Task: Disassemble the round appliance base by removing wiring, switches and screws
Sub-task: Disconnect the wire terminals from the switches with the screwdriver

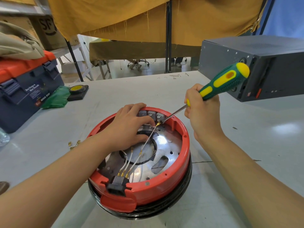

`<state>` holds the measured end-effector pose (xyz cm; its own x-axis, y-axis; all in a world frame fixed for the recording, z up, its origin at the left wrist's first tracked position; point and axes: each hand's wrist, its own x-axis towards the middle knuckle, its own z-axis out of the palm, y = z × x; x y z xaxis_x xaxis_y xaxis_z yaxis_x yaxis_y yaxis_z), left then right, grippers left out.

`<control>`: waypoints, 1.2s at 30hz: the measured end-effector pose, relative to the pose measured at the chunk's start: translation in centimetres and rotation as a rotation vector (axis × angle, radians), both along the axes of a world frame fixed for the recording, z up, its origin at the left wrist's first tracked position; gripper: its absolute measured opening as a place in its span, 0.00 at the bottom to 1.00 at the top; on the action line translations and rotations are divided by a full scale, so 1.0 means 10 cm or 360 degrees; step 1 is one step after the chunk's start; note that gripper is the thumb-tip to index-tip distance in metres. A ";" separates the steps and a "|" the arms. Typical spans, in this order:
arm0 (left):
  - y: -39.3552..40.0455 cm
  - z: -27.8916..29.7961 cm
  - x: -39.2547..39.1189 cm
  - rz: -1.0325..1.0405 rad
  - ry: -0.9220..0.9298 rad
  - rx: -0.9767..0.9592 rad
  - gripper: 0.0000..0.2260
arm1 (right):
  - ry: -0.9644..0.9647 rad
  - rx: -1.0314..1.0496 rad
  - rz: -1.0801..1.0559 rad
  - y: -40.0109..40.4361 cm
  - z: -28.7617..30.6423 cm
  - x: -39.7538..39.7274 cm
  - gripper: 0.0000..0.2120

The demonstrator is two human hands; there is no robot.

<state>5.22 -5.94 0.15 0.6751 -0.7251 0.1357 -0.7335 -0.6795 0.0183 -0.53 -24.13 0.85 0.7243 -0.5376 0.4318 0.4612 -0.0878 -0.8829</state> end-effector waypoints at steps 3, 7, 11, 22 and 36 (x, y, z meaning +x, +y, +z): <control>0.00 0.00 0.00 -0.0001 0.0011 -0.0006 0.18 | 0.0006 0.0013 -0.0002 0.01 0.01 0.00 0.14; 0.00 0.00 0.00 0.0002 0.0016 0.0000 0.18 | 0.0016 0.0007 0.0004 0.00 0.01 0.00 0.14; 0.00 0.00 0.01 0.0006 0.0019 -0.0003 0.18 | 0.0030 0.0001 0.0053 -0.02 0.02 0.02 0.15; 0.01 0.00 0.00 0.0002 0.0028 -0.0016 0.18 | 0.0016 -0.0079 0.0246 -0.06 0.05 -0.01 0.18; 0.02 0.00 0.01 -0.0014 0.0038 -0.0026 0.18 | -0.0214 -0.0608 0.0038 0.04 0.06 -0.13 0.12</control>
<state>5.30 -5.75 0.13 0.6718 -0.7290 0.1317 -0.7388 -0.6723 0.0468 -1.83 -23.77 1.42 0.6580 -0.3041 0.6889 0.5762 -0.3857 -0.7206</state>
